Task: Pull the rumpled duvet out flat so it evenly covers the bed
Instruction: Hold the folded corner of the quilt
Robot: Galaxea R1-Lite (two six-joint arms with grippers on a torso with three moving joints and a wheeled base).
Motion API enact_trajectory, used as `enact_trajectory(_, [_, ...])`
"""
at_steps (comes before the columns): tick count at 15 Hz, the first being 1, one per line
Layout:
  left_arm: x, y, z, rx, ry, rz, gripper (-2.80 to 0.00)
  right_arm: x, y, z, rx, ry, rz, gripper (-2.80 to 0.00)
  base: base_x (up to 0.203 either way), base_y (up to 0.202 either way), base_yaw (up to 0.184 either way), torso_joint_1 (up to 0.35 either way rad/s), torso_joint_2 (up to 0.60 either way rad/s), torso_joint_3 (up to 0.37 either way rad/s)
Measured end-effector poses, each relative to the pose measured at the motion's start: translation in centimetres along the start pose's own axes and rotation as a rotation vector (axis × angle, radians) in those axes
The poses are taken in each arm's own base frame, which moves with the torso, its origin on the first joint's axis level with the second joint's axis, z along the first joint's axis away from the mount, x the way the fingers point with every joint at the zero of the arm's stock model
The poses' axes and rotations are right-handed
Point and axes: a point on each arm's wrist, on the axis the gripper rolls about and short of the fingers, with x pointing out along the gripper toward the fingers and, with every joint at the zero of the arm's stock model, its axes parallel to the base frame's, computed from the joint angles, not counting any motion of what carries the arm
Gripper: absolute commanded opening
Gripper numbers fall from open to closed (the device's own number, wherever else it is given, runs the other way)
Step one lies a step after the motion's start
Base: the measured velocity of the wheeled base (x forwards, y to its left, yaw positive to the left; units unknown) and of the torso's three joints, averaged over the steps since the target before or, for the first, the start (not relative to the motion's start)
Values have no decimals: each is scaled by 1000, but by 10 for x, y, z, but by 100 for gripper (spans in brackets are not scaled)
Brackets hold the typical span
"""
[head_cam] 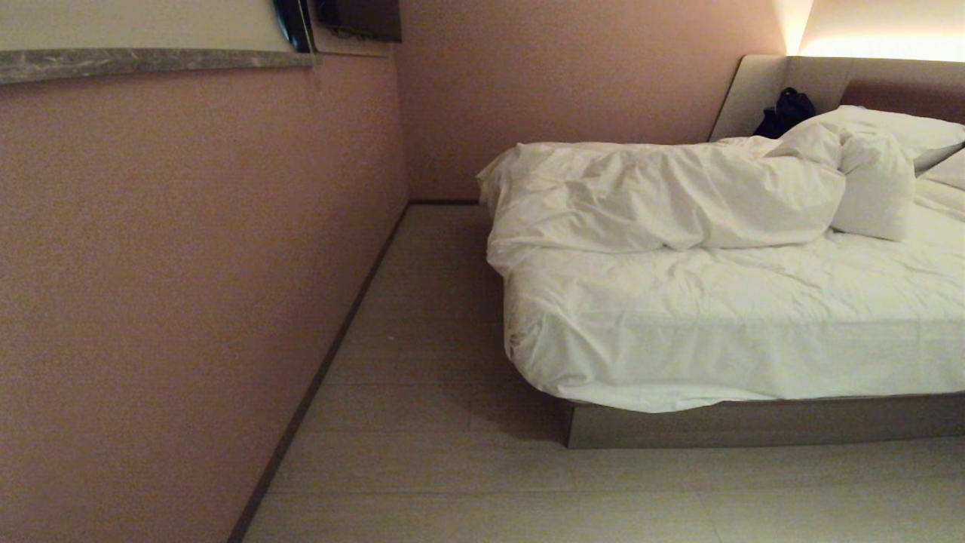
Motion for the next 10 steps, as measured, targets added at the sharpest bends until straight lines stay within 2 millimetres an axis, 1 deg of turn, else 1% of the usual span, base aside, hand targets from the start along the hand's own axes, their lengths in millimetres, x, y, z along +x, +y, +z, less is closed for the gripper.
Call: enact_trajectory(10, [0,0,0,0,0,0,-280,0,0,0,2,0,0,-280,0,0,0,0,0,0])
